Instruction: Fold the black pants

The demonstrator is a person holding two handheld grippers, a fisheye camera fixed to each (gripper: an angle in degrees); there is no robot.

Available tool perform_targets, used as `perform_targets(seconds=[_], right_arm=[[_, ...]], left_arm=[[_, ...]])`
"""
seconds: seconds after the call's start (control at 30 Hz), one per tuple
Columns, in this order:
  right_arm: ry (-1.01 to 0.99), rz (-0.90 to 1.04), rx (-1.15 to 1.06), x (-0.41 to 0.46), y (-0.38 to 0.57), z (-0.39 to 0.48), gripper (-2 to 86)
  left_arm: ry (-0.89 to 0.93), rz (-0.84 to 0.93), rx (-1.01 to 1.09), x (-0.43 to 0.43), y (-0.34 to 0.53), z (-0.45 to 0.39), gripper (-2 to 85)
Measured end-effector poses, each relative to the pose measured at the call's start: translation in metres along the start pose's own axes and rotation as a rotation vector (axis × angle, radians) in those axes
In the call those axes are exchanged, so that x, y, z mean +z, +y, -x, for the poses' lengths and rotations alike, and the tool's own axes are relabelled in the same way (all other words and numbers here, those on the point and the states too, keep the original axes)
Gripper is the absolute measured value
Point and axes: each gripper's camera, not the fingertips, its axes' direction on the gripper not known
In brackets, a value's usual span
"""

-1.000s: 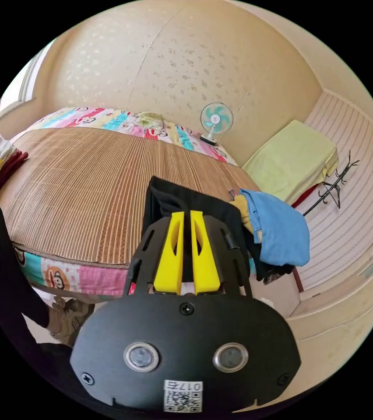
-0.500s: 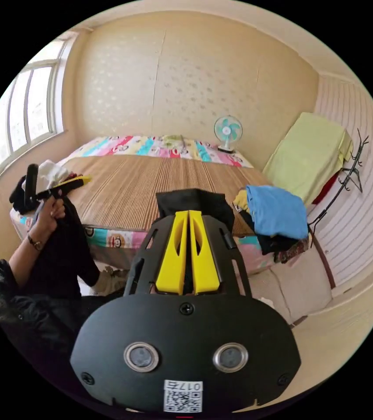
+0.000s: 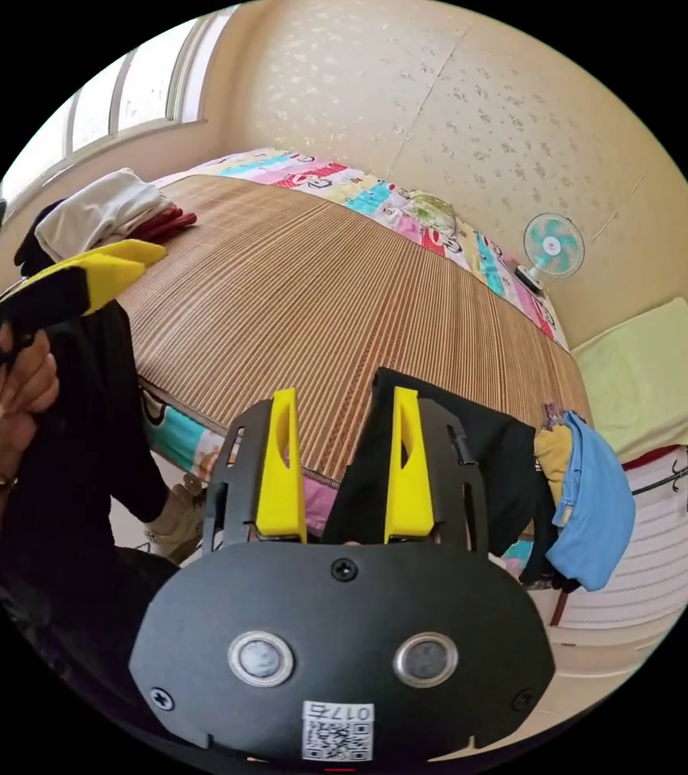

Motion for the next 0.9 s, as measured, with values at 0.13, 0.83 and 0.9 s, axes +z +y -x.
perform_targets(seconds=[0.13,0.83,0.9], right_arm=[[0.376,0.430,-0.052,0.129,-0.041,0.002,14.2],[0.493,-0.792,0.185,-0.330,0.139,-0.050,2.5],[0.397,-0.860,0.240,-0.356,0.148,-0.055,2.5]], left_arm=[[0.002,0.014,0.011,-0.001,-0.001,-0.001,11.3],[0.157,0.072,0.074,-0.021,-0.021,-0.014,14.4],[0.206,0.045,0.075,-0.034,-0.022,-0.012,15.6]])
